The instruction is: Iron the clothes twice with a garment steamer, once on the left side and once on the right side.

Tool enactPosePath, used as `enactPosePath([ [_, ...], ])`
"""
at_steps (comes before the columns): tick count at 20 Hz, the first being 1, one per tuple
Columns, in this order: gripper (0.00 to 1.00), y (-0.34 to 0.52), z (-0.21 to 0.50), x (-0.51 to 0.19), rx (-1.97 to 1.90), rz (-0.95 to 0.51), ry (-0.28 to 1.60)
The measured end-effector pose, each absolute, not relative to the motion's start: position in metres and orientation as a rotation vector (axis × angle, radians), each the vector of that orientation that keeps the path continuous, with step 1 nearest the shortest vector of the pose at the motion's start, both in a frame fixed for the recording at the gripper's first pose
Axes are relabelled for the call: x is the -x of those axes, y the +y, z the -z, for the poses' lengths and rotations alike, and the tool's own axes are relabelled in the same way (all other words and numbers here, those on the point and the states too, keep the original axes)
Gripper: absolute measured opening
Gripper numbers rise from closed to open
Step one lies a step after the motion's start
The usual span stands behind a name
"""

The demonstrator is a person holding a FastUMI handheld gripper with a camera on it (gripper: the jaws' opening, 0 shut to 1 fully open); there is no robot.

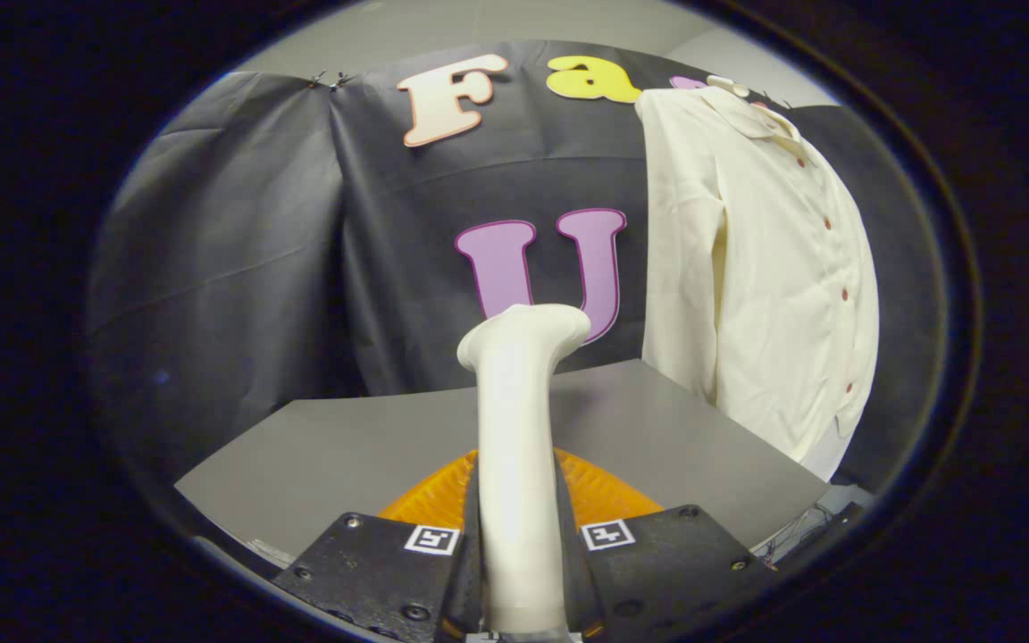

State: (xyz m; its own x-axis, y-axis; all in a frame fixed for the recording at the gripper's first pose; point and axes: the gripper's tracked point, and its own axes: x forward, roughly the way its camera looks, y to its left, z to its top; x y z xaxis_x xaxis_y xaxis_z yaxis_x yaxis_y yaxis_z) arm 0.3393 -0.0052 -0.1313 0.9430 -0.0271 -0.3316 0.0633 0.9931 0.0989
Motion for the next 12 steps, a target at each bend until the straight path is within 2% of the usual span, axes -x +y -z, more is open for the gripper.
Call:
enactPosePath([
  [6, 0.35, -0.011, 0.095, -0.316, -0.120, -0.035, 0.257],
  [12, 0.35, -0.060, 0.058, -0.308, -0.160, -0.037, 0.179],
])
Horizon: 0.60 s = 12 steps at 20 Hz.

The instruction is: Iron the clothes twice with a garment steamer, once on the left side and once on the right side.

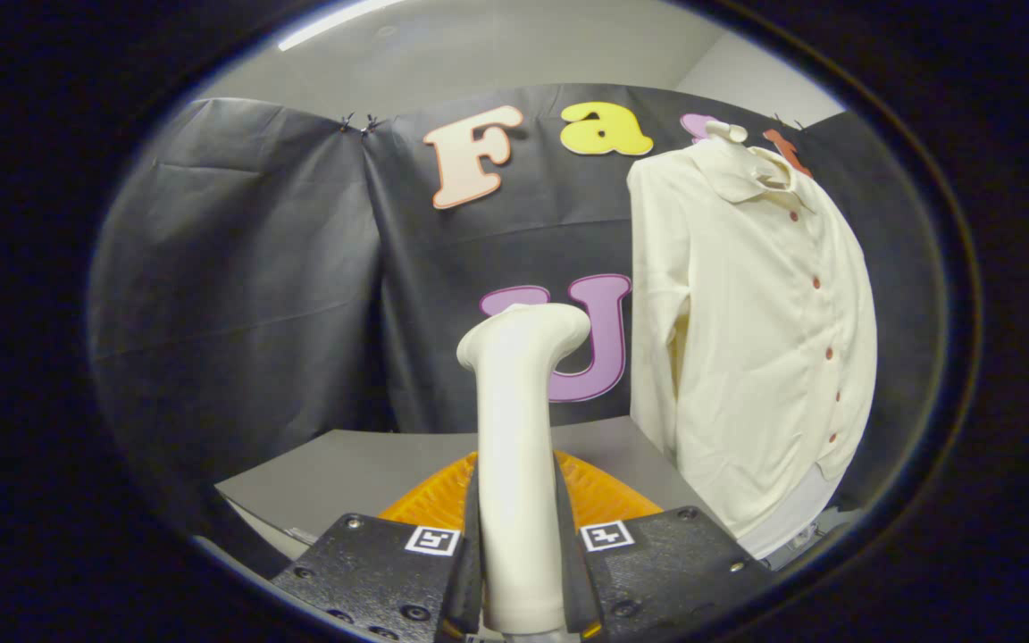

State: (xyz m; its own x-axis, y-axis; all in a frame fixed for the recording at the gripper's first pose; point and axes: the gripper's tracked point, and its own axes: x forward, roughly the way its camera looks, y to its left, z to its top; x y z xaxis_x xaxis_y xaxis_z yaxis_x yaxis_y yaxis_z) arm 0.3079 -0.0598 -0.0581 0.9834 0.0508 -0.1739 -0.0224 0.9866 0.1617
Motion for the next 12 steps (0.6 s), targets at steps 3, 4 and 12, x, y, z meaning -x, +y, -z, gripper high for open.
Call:
enactPosePath([
  [3, 0.35, -0.094, 0.033, -0.307, -0.187, -0.038, 0.121],
  [4, 0.35, -0.106, 0.027, -0.307, -0.179, -0.034, 0.103],
  [12, 0.35, -0.209, 0.006, -0.304, -0.185, 0.029, 0.011],
])
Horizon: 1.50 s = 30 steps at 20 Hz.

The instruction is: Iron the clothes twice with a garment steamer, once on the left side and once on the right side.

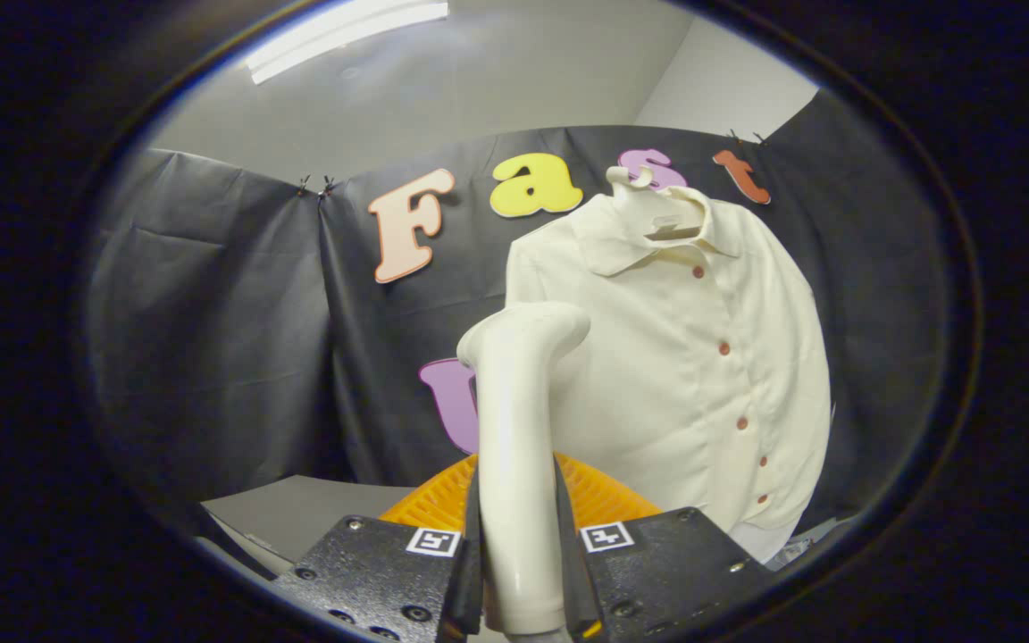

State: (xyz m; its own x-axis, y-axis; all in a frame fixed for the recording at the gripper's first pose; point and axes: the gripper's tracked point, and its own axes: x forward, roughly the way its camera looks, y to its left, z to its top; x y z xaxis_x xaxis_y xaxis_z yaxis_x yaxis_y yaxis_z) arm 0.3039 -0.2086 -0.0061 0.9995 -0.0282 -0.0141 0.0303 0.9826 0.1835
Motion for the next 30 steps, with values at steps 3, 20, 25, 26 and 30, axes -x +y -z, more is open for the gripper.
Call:
enactPosePath([
  [3, 0.35, -0.236, 0.001, -0.309, -0.188, 0.041, -0.020],
  [20, 0.35, -0.294, 0.100, -0.315, -0.266, 0.014, 0.025],
  [25, 0.35, -0.292, 0.142, -0.304, -0.326, 0.002, 0.059],
  [26, 0.35, -0.293, 0.150, -0.301, -0.337, 0.001, 0.065],
  [30, 0.35, -0.296, 0.178, -0.290, -0.363, 0.006, 0.088],
])
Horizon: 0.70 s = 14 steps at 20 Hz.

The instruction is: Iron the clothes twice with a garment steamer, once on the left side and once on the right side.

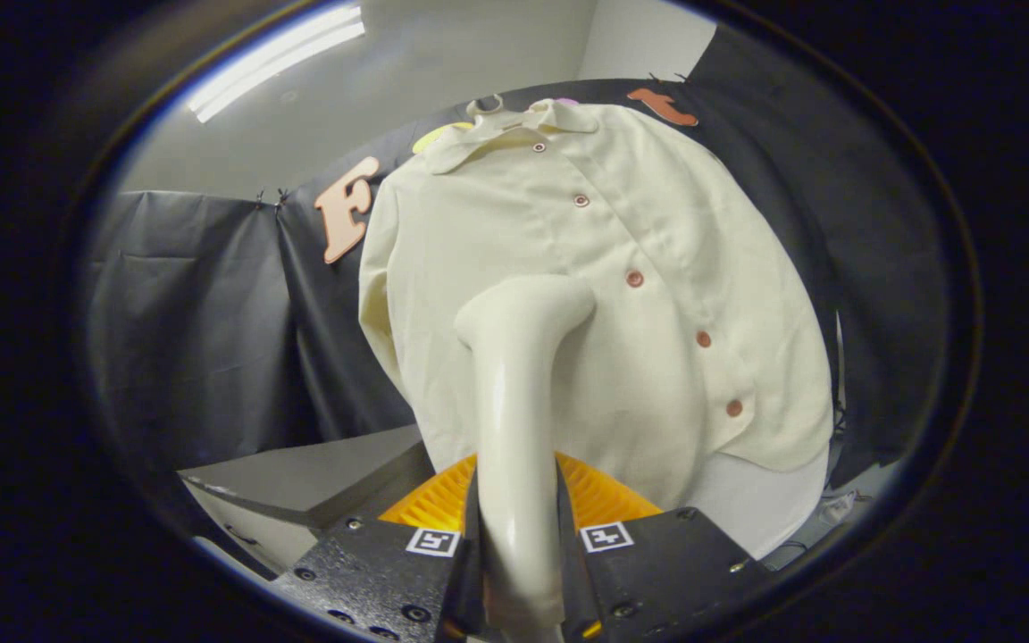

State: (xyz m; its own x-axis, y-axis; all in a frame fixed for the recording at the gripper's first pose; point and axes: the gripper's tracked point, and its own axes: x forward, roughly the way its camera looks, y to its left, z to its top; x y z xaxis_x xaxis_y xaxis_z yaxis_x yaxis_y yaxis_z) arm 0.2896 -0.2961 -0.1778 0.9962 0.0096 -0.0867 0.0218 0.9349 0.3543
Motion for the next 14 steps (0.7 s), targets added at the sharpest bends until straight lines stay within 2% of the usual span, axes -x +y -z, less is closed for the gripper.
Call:
enactPosePath([
  [14, 0.35, -0.288, 0.272, -0.250, -0.437, 0.018, 0.207],
])
